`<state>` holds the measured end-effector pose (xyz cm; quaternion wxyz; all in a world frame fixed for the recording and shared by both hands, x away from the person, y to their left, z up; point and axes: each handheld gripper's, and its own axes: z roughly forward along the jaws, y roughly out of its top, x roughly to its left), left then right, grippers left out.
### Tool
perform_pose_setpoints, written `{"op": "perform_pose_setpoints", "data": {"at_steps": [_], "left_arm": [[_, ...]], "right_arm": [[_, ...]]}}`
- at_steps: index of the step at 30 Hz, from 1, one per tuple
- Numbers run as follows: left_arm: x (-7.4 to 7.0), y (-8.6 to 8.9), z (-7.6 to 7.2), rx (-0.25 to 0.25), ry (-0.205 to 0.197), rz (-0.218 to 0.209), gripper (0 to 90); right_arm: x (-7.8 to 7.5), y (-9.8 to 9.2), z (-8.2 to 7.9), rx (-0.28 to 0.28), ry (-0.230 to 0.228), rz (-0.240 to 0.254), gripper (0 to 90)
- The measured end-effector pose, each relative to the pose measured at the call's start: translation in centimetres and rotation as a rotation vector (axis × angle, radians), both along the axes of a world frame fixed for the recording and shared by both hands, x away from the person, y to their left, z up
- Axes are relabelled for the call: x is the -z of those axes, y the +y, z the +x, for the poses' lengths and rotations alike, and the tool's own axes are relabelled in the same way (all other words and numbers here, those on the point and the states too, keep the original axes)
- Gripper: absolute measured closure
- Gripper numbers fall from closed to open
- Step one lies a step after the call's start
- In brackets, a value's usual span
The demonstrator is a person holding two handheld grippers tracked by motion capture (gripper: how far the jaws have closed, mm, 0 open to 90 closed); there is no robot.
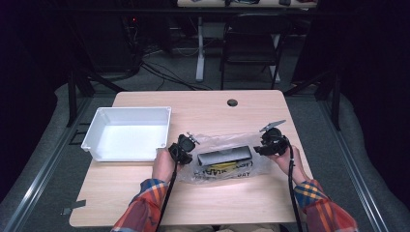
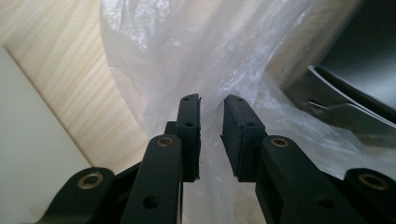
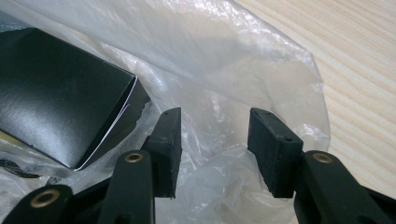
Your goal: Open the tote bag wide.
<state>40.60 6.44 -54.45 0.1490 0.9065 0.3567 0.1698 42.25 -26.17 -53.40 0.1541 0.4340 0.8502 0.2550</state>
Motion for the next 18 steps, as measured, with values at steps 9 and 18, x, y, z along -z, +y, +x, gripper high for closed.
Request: {"op": "perform_pose_setpoints", "data": {"at_steps": [9, 18], "left_arm": [[-2.1, 1.1, -0.3, -0.006, -0.036, -0.089, 57.9], [-6.0, 2.1, -1.6, 0.059, -0.091, -0.218, 36.3]], "right_arm": [[-0.8, -0.4, -0.5, -0.021, -0.019, 0.031, 48.1], [-2.8, -1.0, -1.5, -0.061, -0.042, 0.073, 36.1]]}}
